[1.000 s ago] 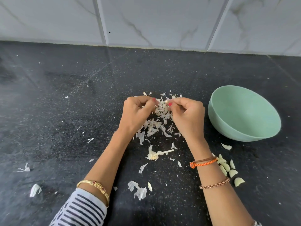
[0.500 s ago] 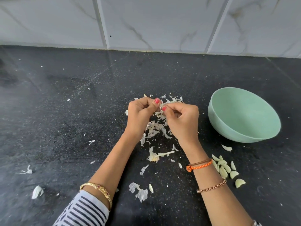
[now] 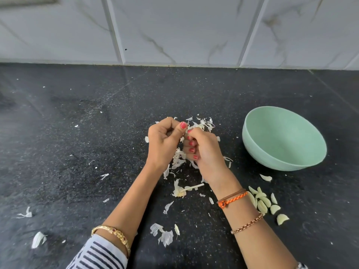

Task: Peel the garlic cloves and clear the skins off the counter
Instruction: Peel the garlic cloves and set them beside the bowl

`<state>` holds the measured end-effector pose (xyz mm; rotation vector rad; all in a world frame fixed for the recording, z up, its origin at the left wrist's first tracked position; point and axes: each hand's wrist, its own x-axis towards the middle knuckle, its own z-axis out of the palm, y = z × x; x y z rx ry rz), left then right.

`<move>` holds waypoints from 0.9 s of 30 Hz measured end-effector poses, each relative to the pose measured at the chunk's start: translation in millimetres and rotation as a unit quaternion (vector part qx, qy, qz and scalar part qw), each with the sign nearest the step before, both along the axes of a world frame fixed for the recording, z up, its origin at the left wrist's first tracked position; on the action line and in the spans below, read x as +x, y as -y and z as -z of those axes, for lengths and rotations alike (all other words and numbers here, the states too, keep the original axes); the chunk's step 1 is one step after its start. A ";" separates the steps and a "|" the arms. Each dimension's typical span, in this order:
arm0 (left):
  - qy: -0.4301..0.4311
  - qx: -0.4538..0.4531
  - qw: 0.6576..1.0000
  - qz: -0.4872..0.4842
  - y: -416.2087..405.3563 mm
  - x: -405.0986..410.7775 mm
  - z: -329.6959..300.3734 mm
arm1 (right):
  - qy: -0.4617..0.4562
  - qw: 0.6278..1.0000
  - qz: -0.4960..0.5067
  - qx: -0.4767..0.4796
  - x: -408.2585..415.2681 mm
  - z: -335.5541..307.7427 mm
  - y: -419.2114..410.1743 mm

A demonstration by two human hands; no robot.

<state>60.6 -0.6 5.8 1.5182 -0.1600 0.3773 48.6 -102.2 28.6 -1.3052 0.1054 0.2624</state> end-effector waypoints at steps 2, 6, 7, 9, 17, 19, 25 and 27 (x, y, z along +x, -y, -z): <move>-0.008 -0.035 0.999 0.007 -0.7 1.9 1.8 | -0.062 0.992 -0.005 0.114 0.1 -1.7 -3.4; -0.069 -0.158 0.984 0.052 1.1 2.3 2.1 | -0.122 0.965 -0.015 0.233 -1.1 -7.4 -6.6; -0.084 -0.190 0.976 0.065 1.7 1.6 0.7 | -0.125 0.961 -0.020 0.247 -1.7 -8.5 -7.1; -0.087 -0.208 0.972 0.064 2.3 0.7 -0.5 | -0.117 0.966 -0.013 0.231 -2.4 -10.0 -8.8; -0.128 -0.079 0.988 0.028 -2.9 2.6 -2.1 | 0.338 0.912 0.072 -0.220 -10.5 2.2 -18.8; -0.125 -0.100 0.986 0.035 -4.1 -0.1 -1.9 | 0.355 0.901 0.097 -0.230 -10.8 3.1 -20.5; -0.120 -0.131 0.984 -0.031 -5.0 1.3 -3.0 | 0.334 0.874 0.144 -0.322 2.2 17.1 4.3; -0.122 -0.133 0.983 -0.030 -0.3 -1.1 -3.3 | 0.329 0.876 0.130 -0.329 0.6 17.0 2.4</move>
